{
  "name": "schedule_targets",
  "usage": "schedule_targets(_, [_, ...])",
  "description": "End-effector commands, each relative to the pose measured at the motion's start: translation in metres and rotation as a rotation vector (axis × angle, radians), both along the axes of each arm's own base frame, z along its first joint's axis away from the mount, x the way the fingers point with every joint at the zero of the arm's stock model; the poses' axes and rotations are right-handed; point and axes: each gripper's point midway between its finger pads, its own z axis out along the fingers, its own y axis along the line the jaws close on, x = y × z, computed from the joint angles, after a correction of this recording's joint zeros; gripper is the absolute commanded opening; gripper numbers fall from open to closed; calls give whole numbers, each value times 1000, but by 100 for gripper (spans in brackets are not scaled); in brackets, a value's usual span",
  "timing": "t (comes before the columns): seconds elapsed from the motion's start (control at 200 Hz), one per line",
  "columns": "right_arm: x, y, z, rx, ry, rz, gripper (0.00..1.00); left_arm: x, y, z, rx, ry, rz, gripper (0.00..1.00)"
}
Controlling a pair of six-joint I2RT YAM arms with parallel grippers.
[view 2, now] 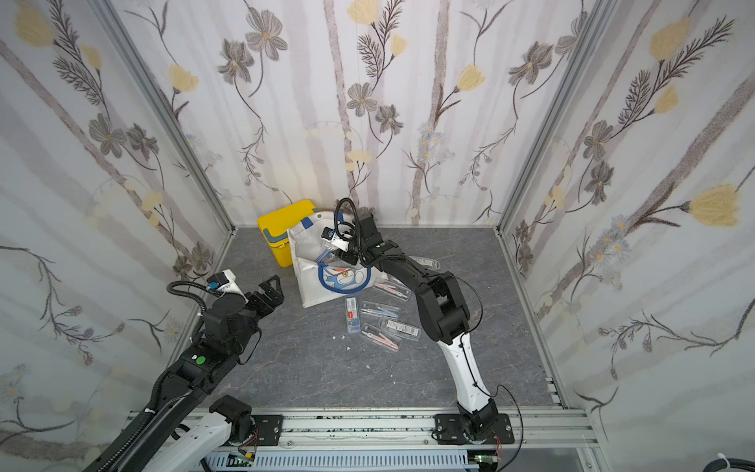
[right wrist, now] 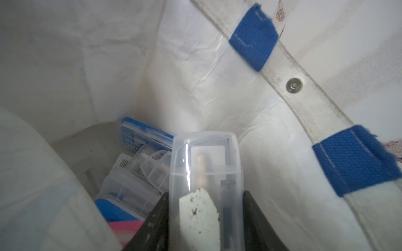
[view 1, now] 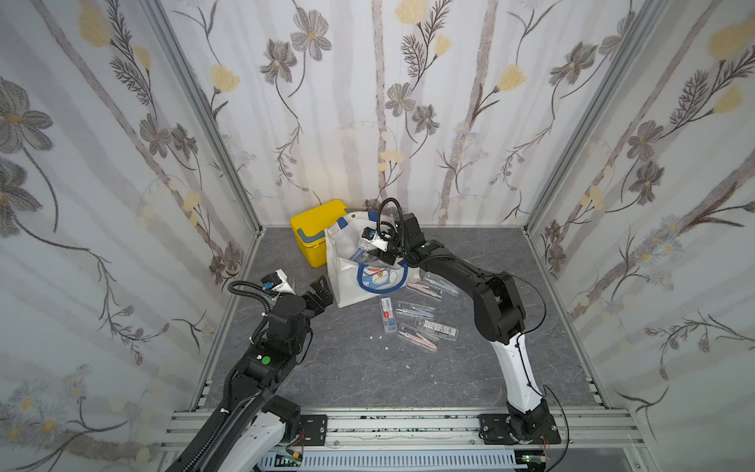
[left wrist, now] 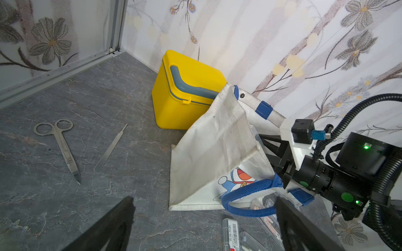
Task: Put the compass set into the canvas bag
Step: Place the compass set in the canvas bag.
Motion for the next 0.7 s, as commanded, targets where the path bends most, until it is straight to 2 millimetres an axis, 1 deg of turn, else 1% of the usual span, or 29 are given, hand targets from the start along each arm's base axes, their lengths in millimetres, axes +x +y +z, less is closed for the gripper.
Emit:
schedule_targets(0.0, [2, -6, -20, -120, -29, -37, 41, 1, 1, 4, -14, -24, 7, 100])
schedule_targets(0.13, [3, -5, -23, -136, -43, -51, 46, 1, 1, 3, -11, -19, 7, 100])
schedule_targets(0.155, [3, -5, -22, -133, -46, -52, 48, 0, 1, 2, -11, -18, 7, 100])
schedule_targets(0.335, [4, -1, -9, -97, -59, -58, 54, 0, 2, 1, -10, -18, 11, 100])
schedule_targets(0.485, [3, 1, 13, -47, -80, -61, 61, 0, 2, 1, -12, -17, 10, 100])
schedule_targets(0.575, [3, 3, 35, 6, -97, -67, 64, -1, 2, -1, -13, -14, 8, 100])
schedule_targets(0.639, [2, 4, 47, 38, -105, -72, 66, -1, 1, -1, -13, -14, 6, 100])
schedule_targets(0.644, [2, 4, 51, 45, -108, -73, 66, -1, 1, -1, -13, -14, 7, 100])
schedule_targets(0.694, [1, 5, 63, 78, -116, -75, 68, -1, 2, -1, -13, -13, 7, 100])
